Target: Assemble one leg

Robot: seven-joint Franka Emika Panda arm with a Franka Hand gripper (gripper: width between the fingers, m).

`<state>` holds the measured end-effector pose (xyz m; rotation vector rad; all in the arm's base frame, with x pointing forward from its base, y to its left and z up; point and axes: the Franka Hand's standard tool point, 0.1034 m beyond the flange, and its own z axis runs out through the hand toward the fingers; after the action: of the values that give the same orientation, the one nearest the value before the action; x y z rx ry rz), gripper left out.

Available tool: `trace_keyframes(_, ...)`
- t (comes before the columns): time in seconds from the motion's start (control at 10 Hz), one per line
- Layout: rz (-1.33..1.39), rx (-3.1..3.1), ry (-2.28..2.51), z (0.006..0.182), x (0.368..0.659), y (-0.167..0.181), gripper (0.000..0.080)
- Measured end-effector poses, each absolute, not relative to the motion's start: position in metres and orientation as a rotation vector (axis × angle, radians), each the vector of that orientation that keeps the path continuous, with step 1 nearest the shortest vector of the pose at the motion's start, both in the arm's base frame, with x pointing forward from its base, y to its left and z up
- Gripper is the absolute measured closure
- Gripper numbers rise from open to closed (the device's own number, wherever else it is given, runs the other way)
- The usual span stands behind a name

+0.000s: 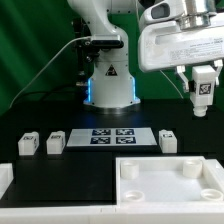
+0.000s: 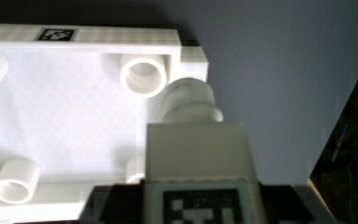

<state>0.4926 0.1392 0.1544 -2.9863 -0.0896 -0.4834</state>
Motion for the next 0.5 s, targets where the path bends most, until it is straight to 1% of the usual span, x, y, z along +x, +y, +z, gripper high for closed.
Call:
trace_keyframes(0.2, -0.571, -2.986, -0.138, 0.167, 0.532, 0.133, 0.0509)
trace_keyframes(0.3, -0.593, -2.977, -0.126, 0.169, 0.550, 0.134, 0.0509)
trace_keyframes(0.5, -0.600, -2.963, -0.117, 0.159, 0.578, 0.134, 0.0509)
